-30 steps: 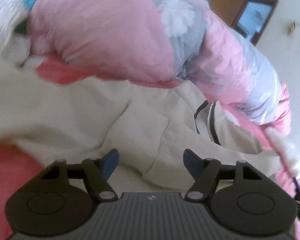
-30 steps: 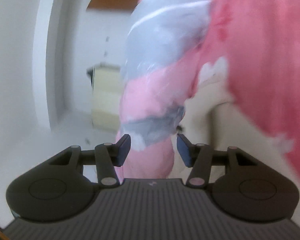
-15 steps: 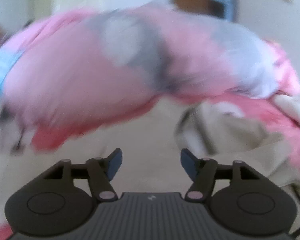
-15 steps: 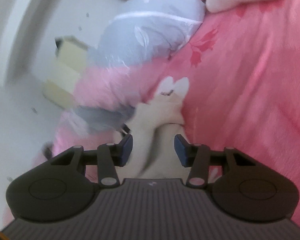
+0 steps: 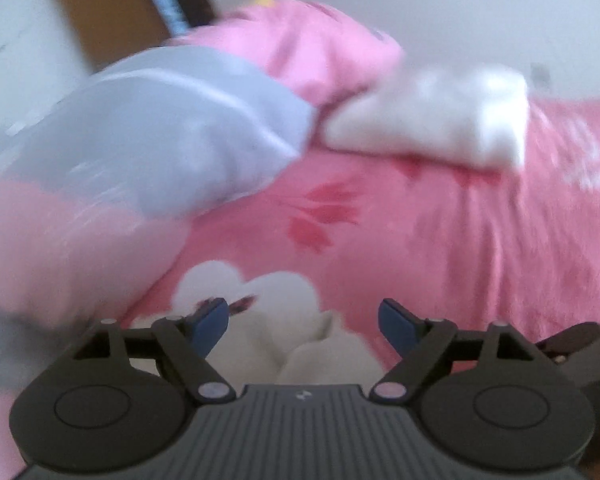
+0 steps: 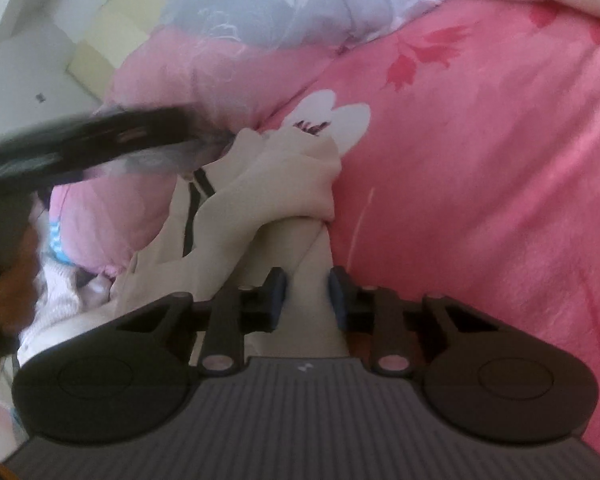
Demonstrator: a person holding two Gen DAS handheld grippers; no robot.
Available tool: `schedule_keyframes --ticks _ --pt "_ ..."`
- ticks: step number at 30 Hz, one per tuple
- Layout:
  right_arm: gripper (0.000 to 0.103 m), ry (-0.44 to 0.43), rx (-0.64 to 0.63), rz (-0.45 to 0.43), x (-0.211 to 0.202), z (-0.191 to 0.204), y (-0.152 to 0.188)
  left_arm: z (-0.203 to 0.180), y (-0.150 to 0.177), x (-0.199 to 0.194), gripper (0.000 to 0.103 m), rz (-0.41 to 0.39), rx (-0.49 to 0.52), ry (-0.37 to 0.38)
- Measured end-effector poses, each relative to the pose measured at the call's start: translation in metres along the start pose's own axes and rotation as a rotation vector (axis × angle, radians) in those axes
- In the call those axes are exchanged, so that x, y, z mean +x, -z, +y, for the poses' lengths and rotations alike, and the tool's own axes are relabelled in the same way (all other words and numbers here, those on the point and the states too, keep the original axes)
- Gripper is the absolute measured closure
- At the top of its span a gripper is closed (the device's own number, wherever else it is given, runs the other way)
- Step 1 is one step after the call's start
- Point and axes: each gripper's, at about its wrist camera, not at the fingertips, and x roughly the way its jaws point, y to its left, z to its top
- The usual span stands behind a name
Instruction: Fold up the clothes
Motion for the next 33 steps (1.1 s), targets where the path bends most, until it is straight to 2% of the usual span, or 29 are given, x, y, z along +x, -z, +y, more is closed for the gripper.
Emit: schedule_keyframes --ticks 4,5,7,9,11,13,14,20,27,30,33 --pt "0.083 -0.046 0.046 0.005 -0.003 -0.011 0.002 -0.023 -0.014 0.047 0.034 0.134 0.081 -0.015" --pt "0.083 -0.053 0.052 0.006 -0.003 -0.012 0.002 -0.024 -0.015 0.057 0.036 0.168 0.079 -0.016" --pt "0.083 -0.064 0.062 0.008 -0.003 -0.015 0.002 -0.024 -0.017 0.075 0.047 0.237 0.062 -0.007" --pt "0.083 -0.062 0.057 0.009 -0.003 -0.013 0.002 -0.024 -0.015 0.089 0.050 0.293 0.067 -0.008" --pt "0.083 -0.059 0.051 0.010 -0.003 -0.012 0.003 -0.022 -0.013 0.101 0.061 0.335 0.071 -0.022" --pt "0.083 -0.057 0.048 0.010 -0.003 -0.011 0.003 -0.015 -0.013 0.112 0.085 0.359 0.039 -0.032" --pt "0.083 -0.058 0.047 0.011 -0.003 -0.011 0.003 -0.010 -0.014 0.115 0.090 0.363 0.005 -0.033" --pt "0.084 -0.058 0.038 0.010 -0.004 -0.011 0.004 0.029 -0.015 0.115 0.097 0.352 -0.222 0.023" --pt "0.084 -0.046 0.023 0.007 -0.004 -0.008 0.005 0.088 -0.014 0.078 0.098 0.222 -0.490 0.081" --pt "0.084 -0.044 0.017 0.004 -0.003 -0.007 0.005 0.111 -0.005 0.067 0.098 0.180 -0.576 0.102" --pt "0.084 -0.043 0.015 0.004 -0.002 -0.007 0.005 0.130 0.009 0.056 0.100 0.105 -0.675 0.120"
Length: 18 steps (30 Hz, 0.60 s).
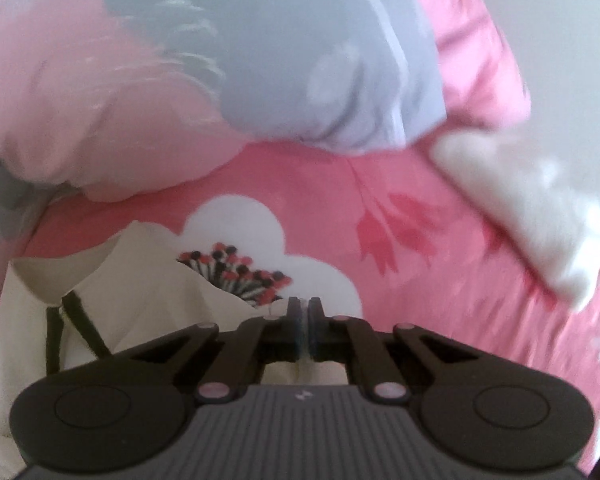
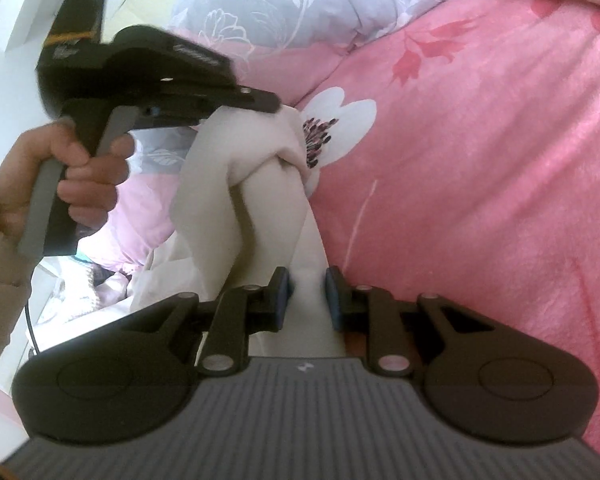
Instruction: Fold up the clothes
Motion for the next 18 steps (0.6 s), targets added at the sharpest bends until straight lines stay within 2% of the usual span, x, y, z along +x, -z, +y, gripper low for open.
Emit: schedule_keyframes --ticks 3,7,11,13,17,18 --pt "0.084 0.004 -0.003 0.000 0.001 0.000 -0.001 0.024 0.004 -0.006 0.100 -0.042 -0.101 0.051" --pt "0.084 0.005 -0.005 0.002 0.001 0.001 -0.001 0.042 0.010 0.000 0.100 -0.047 -0.158 0.045" --pt "0.085 0.014 -0.013 0.002 0.002 0.002 -0.001 0.058 -0.004 -0.013 0.103 -0.185 -0.219 0.029" --pt "0.086 0.023 -0.019 0.005 0.004 0.002 0.000 0.071 -0.015 -0.018 0.103 -0.214 -0.269 0.032" --pt "0.086 0.024 -0.020 0.008 0.004 0.002 0.000 0.058 -0.029 -0.016 0.101 -0.179 -0.190 0.009" --pt "0.086 0.027 -0.023 0.009 0.004 0.003 0.000 0.047 -0.031 -0.014 0.092 -0.164 -0.150 0.003"
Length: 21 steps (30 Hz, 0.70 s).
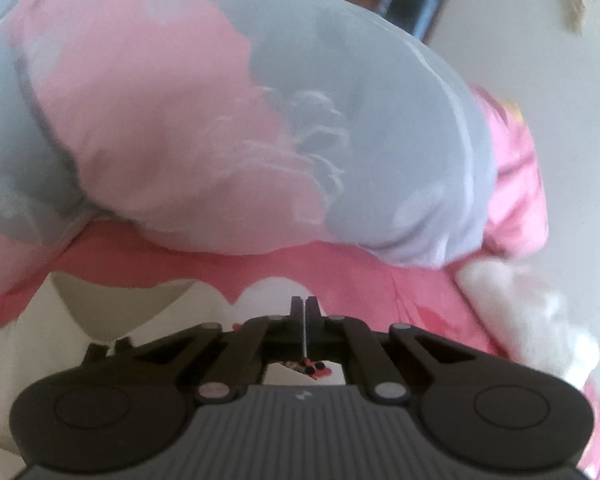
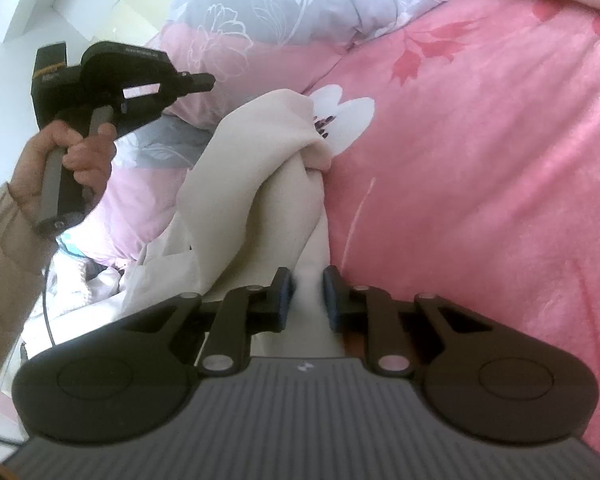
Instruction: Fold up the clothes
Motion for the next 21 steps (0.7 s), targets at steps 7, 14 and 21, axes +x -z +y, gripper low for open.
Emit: schedule_keyframes --ticks 7,14,21 --pt "0.086 0.010 -0.006 -0.002 0.001 0.001 0.001 -0.130 0.047 0.052 0.023 0.248 0.638 -0.097" --pt "0.086 0.002 0.003 0.000 0.003 0.000 -0.001 -0.170 0.105 0.096 0.035 0.383 1.053 -0.317" --pt "0.086 -0.005 0.008 0.002 0.003 -0.002 -0.002 -0.137 0.105 0.083 0.094 0.365 1.114 -0.440"
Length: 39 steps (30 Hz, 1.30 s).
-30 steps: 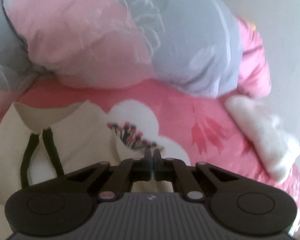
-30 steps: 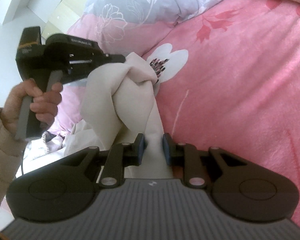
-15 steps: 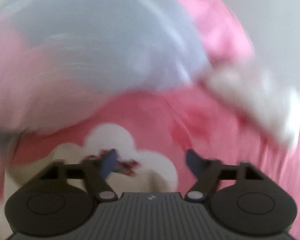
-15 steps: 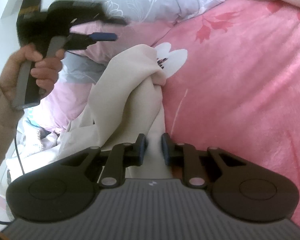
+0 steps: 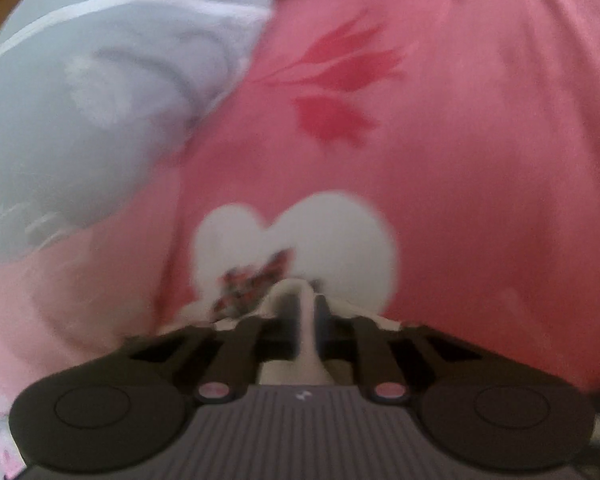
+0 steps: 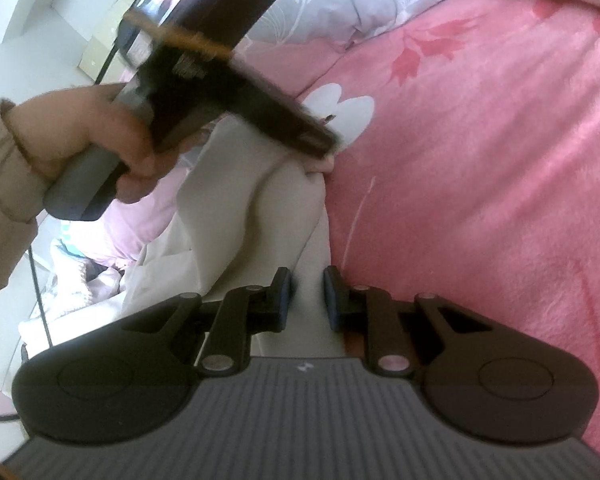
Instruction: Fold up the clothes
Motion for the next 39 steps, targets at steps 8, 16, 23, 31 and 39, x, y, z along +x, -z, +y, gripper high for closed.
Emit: schedule_keyframes --ticks 8,16,23,31,39 --pt "0.086 -0.001 0.000 -0.007 -0.001 0.000 0.002 0.062 0.034 0.003 0.097 -0.027 -0.333 0.090" --pt "0.085 -0.002 0.006 -0.005 -0.001 -0.001 0.001 0.111 0.059 0.010 0.099 -0.191 -0.799 0.435" --pt "0.086 -0.003 0.015 -0.004 -0.001 -0.002 0.001 0.124 0.069 0.016 0.080 -0.390 -1.083 0.597" --pt "0.086 -0.010 0.032 -0.004 -0.002 -0.005 0.001 0.116 0.098 -0.022 0.032 -0.421 -0.951 0.654" --pt "0.086 -0.004 0.031 -0.008 -0.001 -0.004 0.002 0.065 0.137 -0.020 0.031 -0.297 -0.749 0.617"
